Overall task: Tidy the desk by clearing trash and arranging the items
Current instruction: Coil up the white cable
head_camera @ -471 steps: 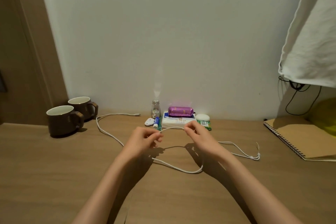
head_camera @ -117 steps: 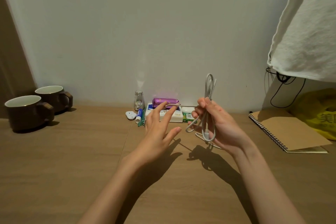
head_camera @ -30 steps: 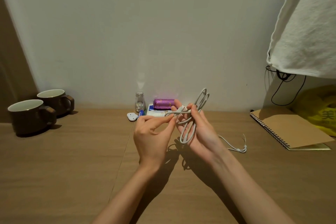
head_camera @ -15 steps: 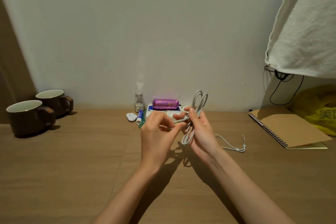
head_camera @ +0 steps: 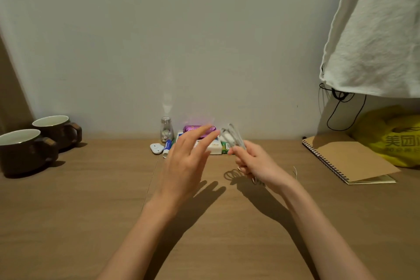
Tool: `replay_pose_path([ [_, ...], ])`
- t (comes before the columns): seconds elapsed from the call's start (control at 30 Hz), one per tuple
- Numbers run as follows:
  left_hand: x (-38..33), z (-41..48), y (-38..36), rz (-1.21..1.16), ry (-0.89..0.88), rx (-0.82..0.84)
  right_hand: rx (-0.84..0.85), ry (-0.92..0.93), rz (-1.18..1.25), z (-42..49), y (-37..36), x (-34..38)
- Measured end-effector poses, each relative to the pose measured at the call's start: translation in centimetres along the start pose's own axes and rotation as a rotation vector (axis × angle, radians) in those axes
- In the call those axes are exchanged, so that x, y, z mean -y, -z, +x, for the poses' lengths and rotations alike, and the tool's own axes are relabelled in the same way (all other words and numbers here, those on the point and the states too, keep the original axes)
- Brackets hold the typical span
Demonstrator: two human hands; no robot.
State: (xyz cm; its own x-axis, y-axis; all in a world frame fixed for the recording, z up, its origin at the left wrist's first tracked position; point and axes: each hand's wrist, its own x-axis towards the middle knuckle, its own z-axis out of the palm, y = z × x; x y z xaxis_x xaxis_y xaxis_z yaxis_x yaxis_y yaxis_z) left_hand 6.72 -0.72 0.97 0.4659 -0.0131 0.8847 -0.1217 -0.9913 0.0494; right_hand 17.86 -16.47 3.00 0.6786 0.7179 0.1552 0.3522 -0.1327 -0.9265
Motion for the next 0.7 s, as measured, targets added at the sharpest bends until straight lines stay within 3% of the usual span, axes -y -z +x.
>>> replay_pose_path([
  [0.13,0.2,-0.7,-1.4,0.254,-0.185,0.269,0.25,-0.046,-0.273,-0.6,-0.2,0.0],
  [0.3,0.5,-1.5,-2.3,0.17,-0.197,0.509,0.418,-0.105,-0.351,-1.1,0.0,0.2],
  [0.47,0.3,-1.0,-0.8,-0.005,-0.021,0.738,0.484,-0.103,-0.38,-1.2,0.1,0.5],
  [0.7,-0.9,-1.3,-0.2,-0.097,0.109,0.798,0.472,-0.096,-0.397,-1.3,0.1,0.6],
])
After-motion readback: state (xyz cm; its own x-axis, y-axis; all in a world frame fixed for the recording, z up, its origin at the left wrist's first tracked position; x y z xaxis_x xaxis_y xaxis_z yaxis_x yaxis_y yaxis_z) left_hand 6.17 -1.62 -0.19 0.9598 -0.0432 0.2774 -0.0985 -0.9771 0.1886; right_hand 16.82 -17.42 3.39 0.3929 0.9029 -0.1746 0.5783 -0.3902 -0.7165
